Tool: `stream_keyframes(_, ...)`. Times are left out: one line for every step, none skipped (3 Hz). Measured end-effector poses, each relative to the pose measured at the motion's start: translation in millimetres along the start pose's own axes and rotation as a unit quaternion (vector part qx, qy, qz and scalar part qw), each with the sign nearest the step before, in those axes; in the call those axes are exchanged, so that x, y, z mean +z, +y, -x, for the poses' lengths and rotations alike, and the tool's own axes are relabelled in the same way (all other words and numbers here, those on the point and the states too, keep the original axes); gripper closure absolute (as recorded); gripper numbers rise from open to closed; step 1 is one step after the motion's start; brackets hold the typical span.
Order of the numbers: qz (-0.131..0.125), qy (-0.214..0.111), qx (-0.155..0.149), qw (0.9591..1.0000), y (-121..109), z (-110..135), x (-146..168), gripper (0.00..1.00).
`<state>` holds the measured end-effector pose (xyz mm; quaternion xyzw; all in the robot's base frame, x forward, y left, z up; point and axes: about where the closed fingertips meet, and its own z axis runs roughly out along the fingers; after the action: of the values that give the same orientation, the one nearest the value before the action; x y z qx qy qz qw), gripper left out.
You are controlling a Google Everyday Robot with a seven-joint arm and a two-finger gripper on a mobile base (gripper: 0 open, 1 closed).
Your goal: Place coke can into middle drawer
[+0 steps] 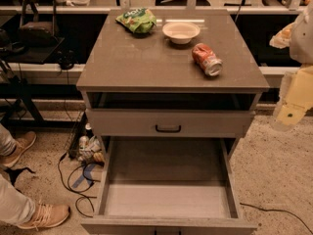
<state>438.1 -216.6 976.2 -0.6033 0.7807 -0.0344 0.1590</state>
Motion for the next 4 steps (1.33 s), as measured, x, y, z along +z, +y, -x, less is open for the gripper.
stream_keyframes(0.000,0.000,0.000,1.0000,0.0,0.0,0.0,0.00)
stream_keyframes(-0.003,-0.013,0.039,0.9992,-12.8,8.5,8.5,0.00)
stream_keyframes(-0.013,-0.071,0.116,0.9906,-65.1,27.1,30.1,0.00)
stream_keyframes(-0.032,-0.108,0.173,0.9785,-124.6,51.1,53.2,0.00)
